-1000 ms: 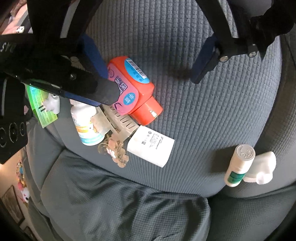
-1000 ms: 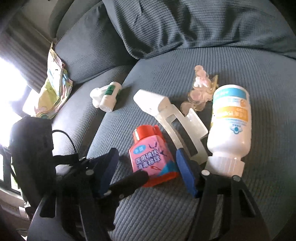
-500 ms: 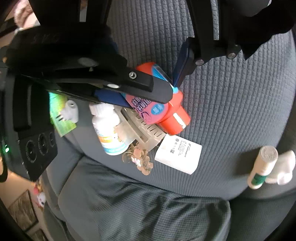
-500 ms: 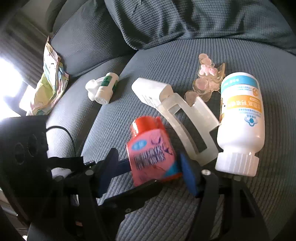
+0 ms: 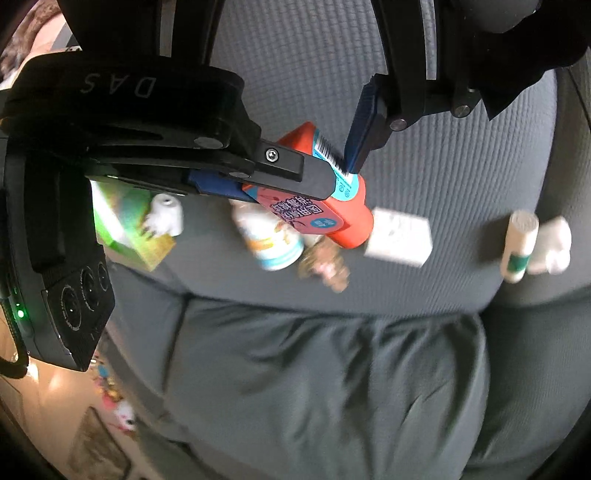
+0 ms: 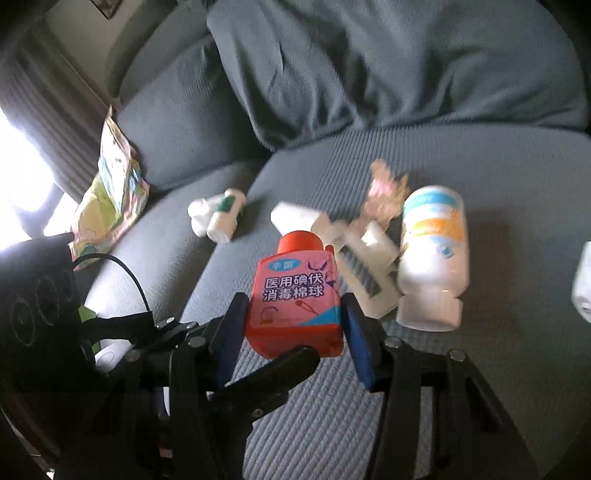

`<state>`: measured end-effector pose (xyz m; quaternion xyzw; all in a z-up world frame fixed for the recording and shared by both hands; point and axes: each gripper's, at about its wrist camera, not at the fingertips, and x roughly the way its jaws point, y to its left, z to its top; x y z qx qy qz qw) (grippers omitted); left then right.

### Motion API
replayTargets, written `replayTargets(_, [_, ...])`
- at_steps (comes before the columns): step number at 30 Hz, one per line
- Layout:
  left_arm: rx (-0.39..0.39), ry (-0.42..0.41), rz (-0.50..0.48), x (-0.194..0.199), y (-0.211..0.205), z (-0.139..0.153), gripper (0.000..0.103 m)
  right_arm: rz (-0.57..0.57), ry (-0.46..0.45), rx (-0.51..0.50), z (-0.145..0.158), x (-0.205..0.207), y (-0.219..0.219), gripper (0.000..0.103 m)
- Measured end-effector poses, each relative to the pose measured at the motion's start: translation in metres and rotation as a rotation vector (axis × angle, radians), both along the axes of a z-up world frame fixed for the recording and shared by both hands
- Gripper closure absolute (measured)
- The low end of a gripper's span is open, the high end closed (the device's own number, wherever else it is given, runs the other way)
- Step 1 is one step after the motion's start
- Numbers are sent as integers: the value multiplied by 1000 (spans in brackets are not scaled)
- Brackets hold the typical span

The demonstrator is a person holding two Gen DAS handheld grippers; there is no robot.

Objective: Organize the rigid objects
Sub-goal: 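Reach the right gripper to the orange-red bottle and close on it, then carry the orange-red bottle with the right gripper and drop it into the green box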

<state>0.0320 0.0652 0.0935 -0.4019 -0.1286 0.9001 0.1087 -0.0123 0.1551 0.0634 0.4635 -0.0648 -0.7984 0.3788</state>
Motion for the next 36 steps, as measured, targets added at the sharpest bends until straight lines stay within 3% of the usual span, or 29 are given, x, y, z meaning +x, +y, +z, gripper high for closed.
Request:
replayTargets(10, [-45,186,-119,9,62,44,50,-146,161,-48,49,22,73,52])
replayTargets(17, [-57,269,-221,5,119,61,50,-275,226,-65,65,34,131,52])
replayTargets(28, [-15,300,-403,-6,214,60,50,-492,258,-42,71,48,229,52])
replayTargets(36, [39,231,-526,-27,279,41,50,-647,199,-6,57,46,288,51])
